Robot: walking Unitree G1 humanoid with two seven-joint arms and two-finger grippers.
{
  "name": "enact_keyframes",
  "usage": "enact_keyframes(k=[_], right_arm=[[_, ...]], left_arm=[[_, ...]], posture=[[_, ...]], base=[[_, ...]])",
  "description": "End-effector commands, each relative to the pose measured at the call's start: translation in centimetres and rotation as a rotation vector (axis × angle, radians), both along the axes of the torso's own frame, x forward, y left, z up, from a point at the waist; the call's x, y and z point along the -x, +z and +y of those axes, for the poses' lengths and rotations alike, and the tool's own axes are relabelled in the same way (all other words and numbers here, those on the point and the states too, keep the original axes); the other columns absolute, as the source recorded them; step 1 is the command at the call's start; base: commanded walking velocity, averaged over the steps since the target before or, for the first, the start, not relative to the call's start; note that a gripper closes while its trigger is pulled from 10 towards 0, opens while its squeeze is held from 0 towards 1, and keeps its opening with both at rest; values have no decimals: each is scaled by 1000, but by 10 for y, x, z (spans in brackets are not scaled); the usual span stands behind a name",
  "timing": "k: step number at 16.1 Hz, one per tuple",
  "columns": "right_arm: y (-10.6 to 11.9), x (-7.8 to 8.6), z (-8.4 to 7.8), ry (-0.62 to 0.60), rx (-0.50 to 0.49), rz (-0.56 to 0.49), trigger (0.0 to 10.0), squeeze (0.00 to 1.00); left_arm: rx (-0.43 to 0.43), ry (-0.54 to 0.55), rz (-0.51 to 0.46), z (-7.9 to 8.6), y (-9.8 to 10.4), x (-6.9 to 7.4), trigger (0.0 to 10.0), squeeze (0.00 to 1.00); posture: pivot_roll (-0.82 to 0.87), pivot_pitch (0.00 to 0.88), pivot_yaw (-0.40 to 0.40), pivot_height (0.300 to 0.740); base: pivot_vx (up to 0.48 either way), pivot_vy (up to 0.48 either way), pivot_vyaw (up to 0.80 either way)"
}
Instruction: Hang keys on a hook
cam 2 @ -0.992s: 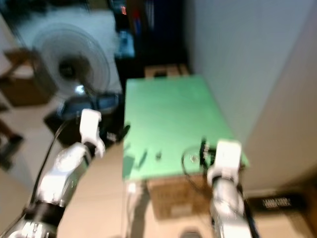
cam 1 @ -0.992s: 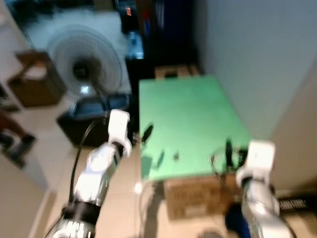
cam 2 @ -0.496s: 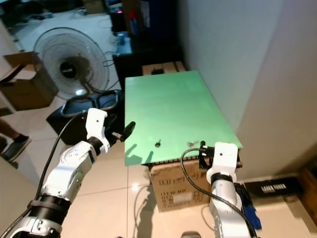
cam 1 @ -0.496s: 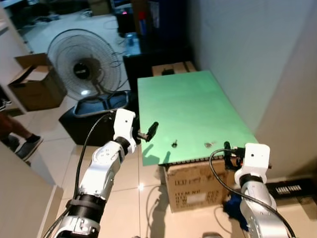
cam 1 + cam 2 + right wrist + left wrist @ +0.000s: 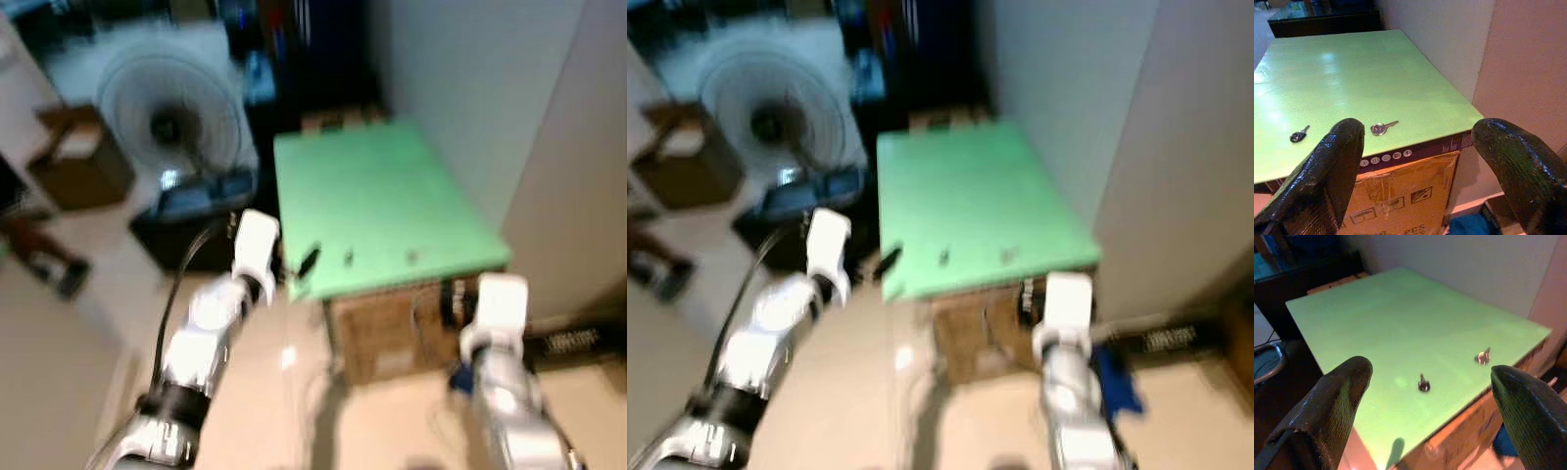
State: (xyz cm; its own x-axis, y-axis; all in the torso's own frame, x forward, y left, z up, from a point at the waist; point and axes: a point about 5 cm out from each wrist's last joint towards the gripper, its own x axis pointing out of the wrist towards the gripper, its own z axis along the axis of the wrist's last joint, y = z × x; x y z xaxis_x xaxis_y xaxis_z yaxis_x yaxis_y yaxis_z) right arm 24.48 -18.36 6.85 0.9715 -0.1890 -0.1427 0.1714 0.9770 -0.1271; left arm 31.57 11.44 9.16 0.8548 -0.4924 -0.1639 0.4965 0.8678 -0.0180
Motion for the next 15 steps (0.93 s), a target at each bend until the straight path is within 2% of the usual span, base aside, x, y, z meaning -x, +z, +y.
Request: enact_keyframes(k=[1, 4, 7, 9, 14, 15], right_arm=[[-1, 0, 1, 0, -12, -1, 10000, 0], [-3, 1, 0, -7, -10, 3, 10000, 0], [-5, 1, 2, 10, -11, 13, 10000, 0], [-7, 1, 4, 26, -11, 20, 10000, 0], [-10, 1, 9, 41, -18, 26, 10000, 0], [-10, 1, 10, 43, -18, 27, 10000, 0]], left_arm=[[-26, -2, -23, 2, 5, -5, 10000, 0], [-28, -27, -25, -2, 6, -6, 10000, 0], [0, -25, -18, -1, 4, -4, 10000, 0], [-12, -35, -26, 0, 4, -4, 10000, 0], [-16, -32, -31, -3, 5, -5, 10000, 0], [-27, -13, -32, -2, 5, -7, 10000, 0]], posture=[[-247, 0, 173, 740], [-251, 0, 180, 740], [-244, 0, 170, 740], [-240, 0, 168, 740], [-241, 0, 172, 740], [-242, 0, 173, 740]], base=[[0, 0, 0], [0, 0, 0], [0, 0, 0], [0, 0, 0], [0, -480, 0], [0, 0, 0]])
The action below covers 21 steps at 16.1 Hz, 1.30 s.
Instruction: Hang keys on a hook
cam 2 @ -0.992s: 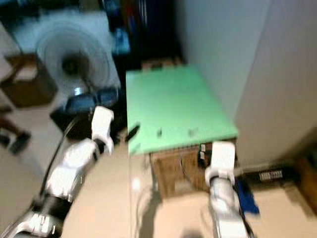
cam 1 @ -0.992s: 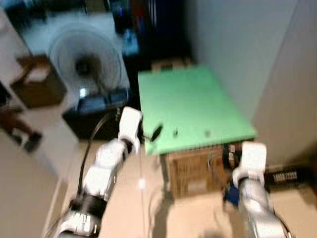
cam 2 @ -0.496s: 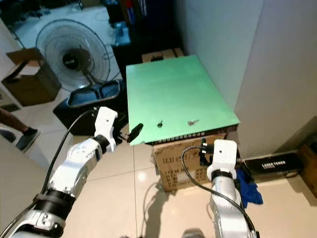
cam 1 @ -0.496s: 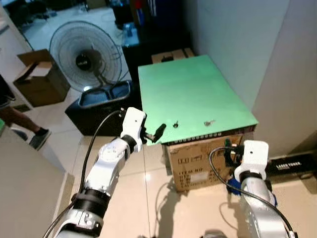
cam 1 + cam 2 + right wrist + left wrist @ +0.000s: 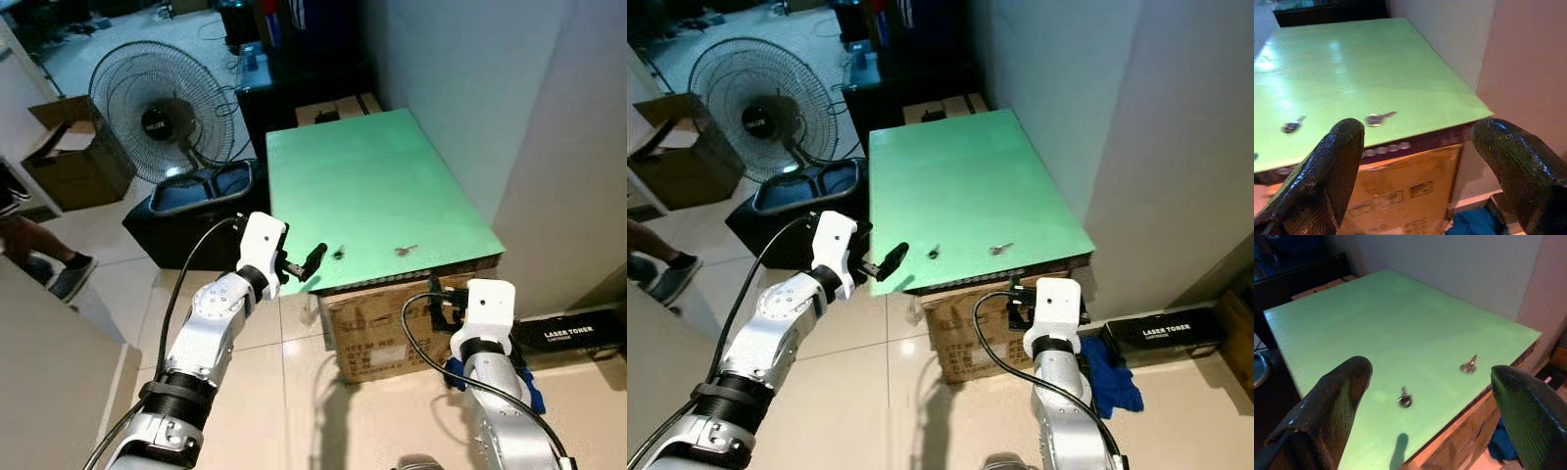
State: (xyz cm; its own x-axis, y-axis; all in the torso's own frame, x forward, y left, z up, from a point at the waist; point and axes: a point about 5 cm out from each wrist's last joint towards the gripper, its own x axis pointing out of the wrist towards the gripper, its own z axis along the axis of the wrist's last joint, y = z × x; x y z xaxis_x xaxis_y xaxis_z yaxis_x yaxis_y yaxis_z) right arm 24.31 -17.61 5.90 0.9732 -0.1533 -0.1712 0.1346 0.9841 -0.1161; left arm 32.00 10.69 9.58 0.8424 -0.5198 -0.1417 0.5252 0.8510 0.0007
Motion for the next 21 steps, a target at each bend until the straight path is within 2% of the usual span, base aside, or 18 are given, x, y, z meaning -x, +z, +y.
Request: enact_keyframes(k=[1, 8, 13, 18, 21], right_arm=[[-1, 0, 3, 9, -3, 1, 10000, 0], [1, -2, 4, 11, 5, 0, 10000, 0], [3, -4, 1, 1, 21, -5, 10000, 0], [-2, -1, 1, -25, 27, 20, 10000, 0], [-4, 2, 2, -24, 21, 26, 10000, 0]], left_arm=[[-20, 27, 4, 6, -1, -3, 10000, 0], [-27, 31, 4, 5, -1, -3, 10000, 0], [-21, 24, 20, 0, -3, -3, 10000, 0], [-38, 17, 29, -3, -4, -3, 10000, 0], [-74, 92, 31, 6, -8, -6, 10000, 0]], posture=[[-242, 0, 173, 740], [-239, 0, 172, 740], [-245, 0, 176, 740], [-246, 0, 181, 740], [-248, 0, 187, 740]], base=[[0, 0, 0], [0, 0, 67], [0, -470, 438], [0, -446, 0], [84, -135, 0]])
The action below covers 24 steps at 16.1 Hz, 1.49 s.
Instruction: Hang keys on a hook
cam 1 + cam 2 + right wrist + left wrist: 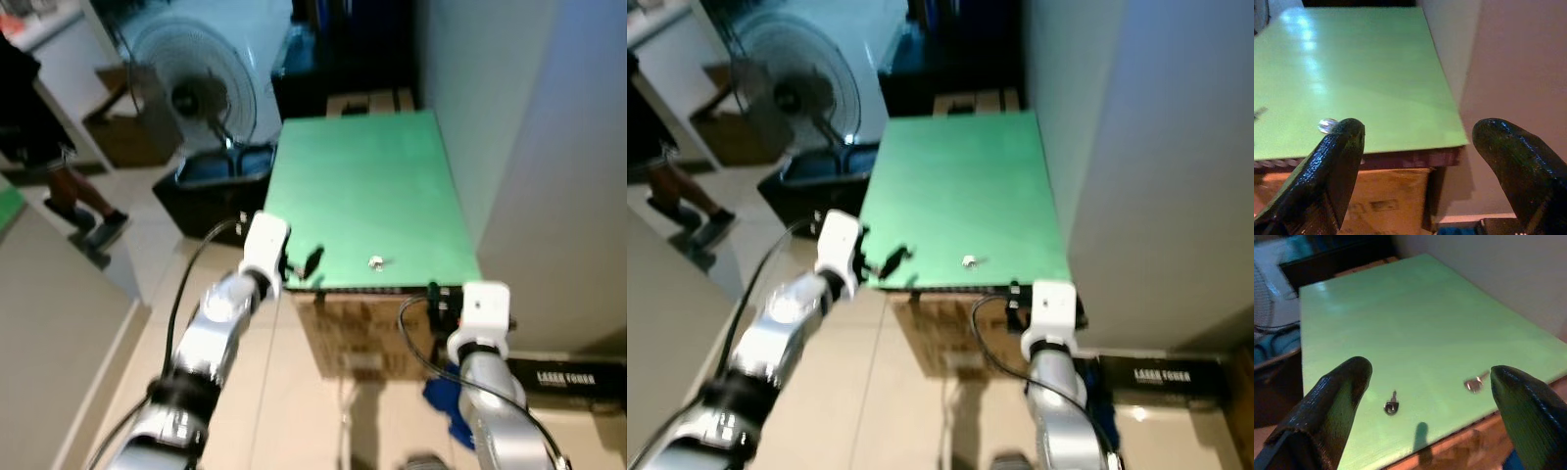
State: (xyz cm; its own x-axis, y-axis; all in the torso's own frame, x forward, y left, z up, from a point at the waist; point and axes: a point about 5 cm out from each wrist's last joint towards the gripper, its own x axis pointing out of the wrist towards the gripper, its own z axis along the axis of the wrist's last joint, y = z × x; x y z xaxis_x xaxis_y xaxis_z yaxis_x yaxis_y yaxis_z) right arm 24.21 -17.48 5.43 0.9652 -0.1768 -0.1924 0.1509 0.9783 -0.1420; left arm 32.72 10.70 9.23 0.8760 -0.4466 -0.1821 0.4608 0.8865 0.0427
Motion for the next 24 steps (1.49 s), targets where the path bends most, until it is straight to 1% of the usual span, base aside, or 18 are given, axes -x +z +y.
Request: enact_keyframes(k=[1, 2, 3, 7, 10, 13, 14, 16, 18, 21, 22, 24], right_arm=[[0, 3, 1, -6, -2, 2, 10000, 0], [-2, 8, 1, -6, 3, 10, 10000, 0], [-3, 8, 0, -5, 6, 14, 10000, 0], [-3, 7, 1, -3, 11, 14, 10000, 0], [-5, 11, 3, 1, 7, 18, 10000, 0], [-6, 12, 4, 3, 8, 22, 10000, 0], [-6, 12, 4, 4, 11, 23, 10000, 0], [-5, 12, 5, 6, 16, 20, 10000, 0], [-5, 12, 9, 2, 11, 16, 10000, 0], [-4, 12, 13, -1, 4, 8, 10000, 0], [-4, 11, 13, 6, 11, 9, 10000, 0], [-1, 10, 10, 11, 21, 2, 10000, 0]], left_arm=[[-21, 22, 11, 7, -4, 0, 10000, 0], [1, 19, -26, 7, 2, -1, 10000, 0], [8, 23, -32, 7, 4, -2, 10000, 0], [-10, 12, -23, 6, 2, -3, 10000, 0], [-19, -6, -25, 4, 1, -2, 10000, 0], [-14, -4, -15, 4, 0, -3, 10000, 0], [-10, -1, -7, 3, -1, -3, 10000, 0], [-59, 2, -14, 3, -2, -4, 10000, 0], [-82, -41, -14, 3, -3, -2, 10000, 0], [-78, -47, -13, 3, -1, -4, 10000, 0], [-81, -45, -11, 3, -1, -6, 10000, 0], [-49, 11, 17, 7, -3, -10, 10000, 0]], posture=[[-252, 0, 192, 740], [-258, 0, 195, 740], [-258, 0, 195, 740], [-266, 0, 207, 740], [-269, 0, 214, 740], [-273, 0, 219, 740], [-274, 0, 220, 740], [-274, 0, 221, 740], [-272, 0, 235, 740], [-275, 0, 246, 740], [-277, 0, 247, 740], [-282, 0, 238, 740]], base=[[0, 0, 0], [379, 0, 0], [424, 0, 0], [424, 0, 0], [443, 0, 0], [450, 0, 0], [277, 394, 0], [262, 401, 0], [0, 0, 0], [0, 0, 0], [0, 0, 0], [0, 0, 0]])
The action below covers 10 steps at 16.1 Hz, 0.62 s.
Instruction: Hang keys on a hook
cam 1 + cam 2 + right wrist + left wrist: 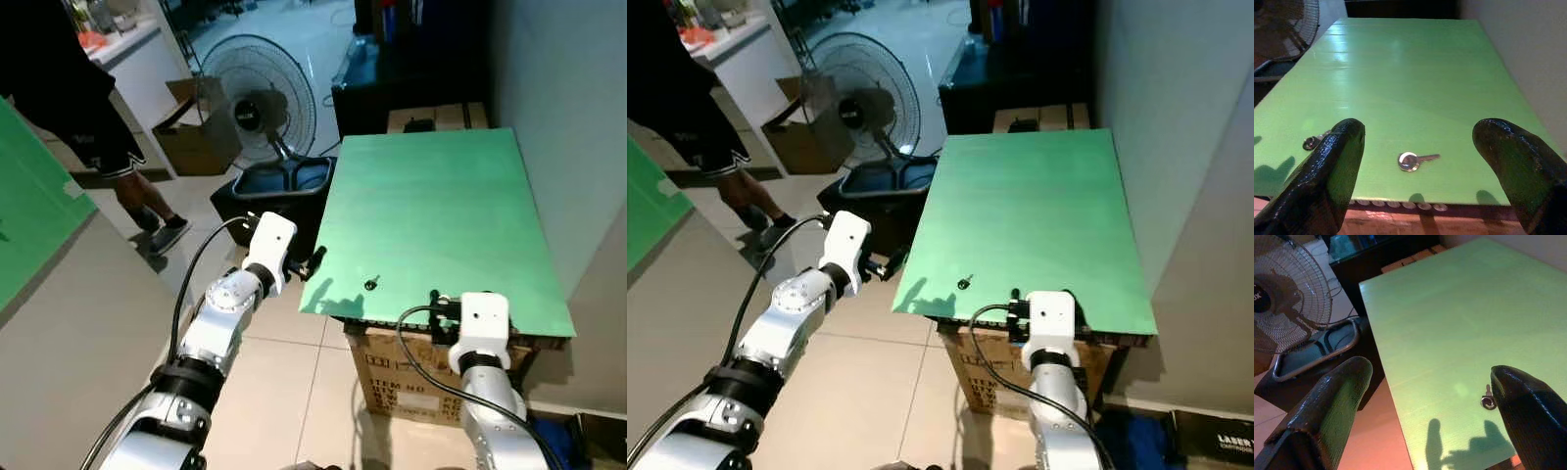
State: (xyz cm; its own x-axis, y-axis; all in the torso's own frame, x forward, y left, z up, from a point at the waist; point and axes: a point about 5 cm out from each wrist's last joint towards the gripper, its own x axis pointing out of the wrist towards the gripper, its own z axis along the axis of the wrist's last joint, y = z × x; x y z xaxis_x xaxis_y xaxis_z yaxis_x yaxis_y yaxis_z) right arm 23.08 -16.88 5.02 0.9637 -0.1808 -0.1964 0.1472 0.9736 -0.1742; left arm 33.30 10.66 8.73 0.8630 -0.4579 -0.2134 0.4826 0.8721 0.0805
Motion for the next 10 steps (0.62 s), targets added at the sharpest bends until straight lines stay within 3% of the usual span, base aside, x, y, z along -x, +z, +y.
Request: enact_keyframes(k=[1, 3, 5, 6, 7, 10], right_arm=[[3, -1, 2, 8, -12, -7, 10000, 0], [3, 1, 0, 21, -3, 0, 10000, 0], [11, 7, -16, 84, 58, 30, 10000, 0], [16, 9, -29, 110, 91, 54, 10000, 0], [19, 11, -43, 111, 97, 89, 10000, 0], [22, 3, -50, 84, 72, 84, 10000, 0]], left_arm=[[39, 85, 28, 10, -1, -5, 10000, 0], [64, 128, 52, 14, -6, -3, 10000, 0], [52, 161, 91, 19, -27, 12, 10000, 0], [40, 113, 110, 10, -39, 22, 10000, 0], [80, 105, 139, 1, -49, 32, 10000, 0], [107, 99, 134, -7, -50, 39, 10000, 0]], posture=[[-286, 0, 229, 740], [-294, 0, 206, 740], [-325, 0, 68, 740], [-336, 0, 6, 740], [-353, 0, -71, 740], [-337, 0, -59, 740]], base=[[0, 0, 0], [0, 0, 0], [0, 0, 0], [0, 0, 0], [0, 0, 0], [0, 0, 0]])
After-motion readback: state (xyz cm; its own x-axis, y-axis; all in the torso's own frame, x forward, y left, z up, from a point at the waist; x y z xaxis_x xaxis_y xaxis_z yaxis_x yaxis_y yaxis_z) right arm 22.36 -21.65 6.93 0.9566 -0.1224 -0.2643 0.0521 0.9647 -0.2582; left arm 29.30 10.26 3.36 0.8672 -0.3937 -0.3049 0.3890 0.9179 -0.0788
